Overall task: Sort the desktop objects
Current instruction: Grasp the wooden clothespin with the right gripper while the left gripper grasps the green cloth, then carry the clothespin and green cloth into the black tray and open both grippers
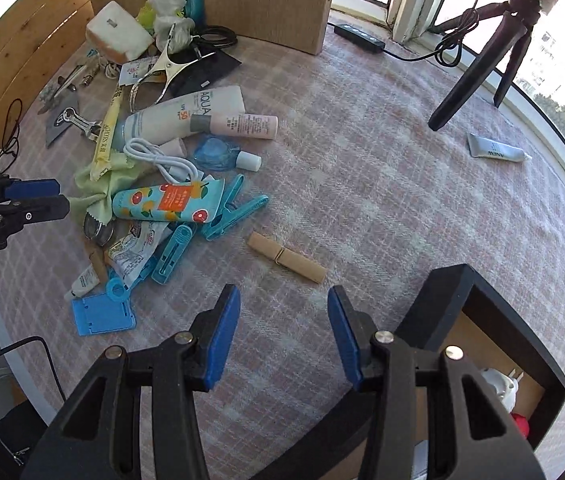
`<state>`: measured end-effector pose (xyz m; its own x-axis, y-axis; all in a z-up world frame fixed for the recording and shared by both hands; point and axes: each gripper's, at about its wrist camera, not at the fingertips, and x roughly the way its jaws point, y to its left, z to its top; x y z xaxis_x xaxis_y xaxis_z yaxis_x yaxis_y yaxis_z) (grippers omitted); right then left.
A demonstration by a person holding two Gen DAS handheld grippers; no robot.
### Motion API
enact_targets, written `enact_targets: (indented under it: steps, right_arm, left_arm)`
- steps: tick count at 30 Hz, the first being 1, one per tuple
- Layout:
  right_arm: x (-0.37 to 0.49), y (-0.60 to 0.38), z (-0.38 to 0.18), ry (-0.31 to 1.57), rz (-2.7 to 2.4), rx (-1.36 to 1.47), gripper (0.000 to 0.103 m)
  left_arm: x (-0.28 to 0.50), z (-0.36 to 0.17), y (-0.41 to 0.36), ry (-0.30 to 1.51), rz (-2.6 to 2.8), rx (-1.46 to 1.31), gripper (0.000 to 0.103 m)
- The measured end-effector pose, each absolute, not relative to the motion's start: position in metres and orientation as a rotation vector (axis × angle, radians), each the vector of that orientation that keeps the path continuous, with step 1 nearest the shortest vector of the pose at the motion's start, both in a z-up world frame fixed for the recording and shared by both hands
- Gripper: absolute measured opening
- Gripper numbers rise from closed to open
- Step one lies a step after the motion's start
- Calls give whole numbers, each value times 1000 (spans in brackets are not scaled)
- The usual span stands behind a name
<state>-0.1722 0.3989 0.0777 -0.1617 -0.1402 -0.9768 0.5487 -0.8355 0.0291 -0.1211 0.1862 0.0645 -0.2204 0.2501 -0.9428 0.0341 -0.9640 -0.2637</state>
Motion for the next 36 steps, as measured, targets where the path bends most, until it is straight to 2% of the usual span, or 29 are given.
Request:
enact_targets:
  steps: [4, 7, 11, 13, 16, 17, 19, 23, 29, 36]
  right_arm:
    - [-184, 390, 66, 513, -2016, 1656, 45]
    - [-190, 387, 59, 528, -1996, 1653, 45]
    - [-195, 383, 49, 538, -1967, 1661, 45]
    - [-198, 382, 44, 537, -1956, 1673, 45]
    - [-203, 383, 39, 512, -1941, 1699, 41]
    - [-205, 383, 37, 501, -1938, 1711, 36]
    - [-207, 385, 37, 484, -1941, 1719, 34]
    - [-211, 392, 38, 429, -1944, 1766, 13]
    - [-204, 402, 43, 351, -1974, 1790, 13]
    - [-189, 419, 74, 261, -2031, 1762, 13]
  left_arm:
    - [-132, 55, 192, -321, 2314, -1872, 49]
    - [-139, 48, 193, -327, 2310, -1881, 49]
    - [-142, 42, 196, -325, 2285, -1883, 43]
    - [-142, 42, 197, -327, 2284, -1889, 32]
    - [-142, 43, 195, -343, 2283, -1885, 6]
    - [-143, 43, 193, -351, 2279, -1883, 6]
    - [-142, 44, 192, -355, 2279, -1878, 5]
    - [-138, 51, 191, -362, 2293, -1860, 4]
    - [-126, 65, 185, -383, 2311, -1828, 3]
    - [-103, 98, 192, -362, 2332, -1741, 3]
